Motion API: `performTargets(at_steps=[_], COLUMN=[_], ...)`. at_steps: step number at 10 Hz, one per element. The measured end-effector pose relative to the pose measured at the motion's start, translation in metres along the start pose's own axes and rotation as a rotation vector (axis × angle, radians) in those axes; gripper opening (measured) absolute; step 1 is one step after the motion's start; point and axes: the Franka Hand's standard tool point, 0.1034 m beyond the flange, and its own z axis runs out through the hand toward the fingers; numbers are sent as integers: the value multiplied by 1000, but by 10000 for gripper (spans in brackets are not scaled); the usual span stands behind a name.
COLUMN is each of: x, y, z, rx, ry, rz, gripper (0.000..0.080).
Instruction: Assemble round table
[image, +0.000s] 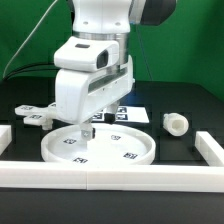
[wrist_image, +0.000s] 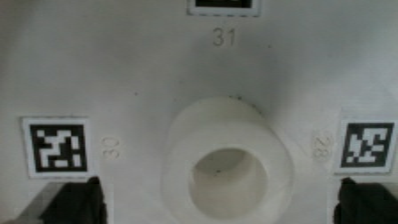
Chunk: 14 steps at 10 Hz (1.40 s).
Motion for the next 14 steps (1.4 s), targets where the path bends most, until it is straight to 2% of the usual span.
performTargets(at_steps=[4,8,9,10,11,12,14], x=[-8,-5,-3,-3,-3,-3,-3], y=[-2,-5,-5,-6,-5,-5,-5], z=[16,18,18,18,17,18,18], rx=[23,27,28,28,27,27,27], ry=[-4,-4,-4,-4,-4,-5,-4], rz=[21,27,29,27,26,25,25], gripper=[650,650,630,488,488,406,406])
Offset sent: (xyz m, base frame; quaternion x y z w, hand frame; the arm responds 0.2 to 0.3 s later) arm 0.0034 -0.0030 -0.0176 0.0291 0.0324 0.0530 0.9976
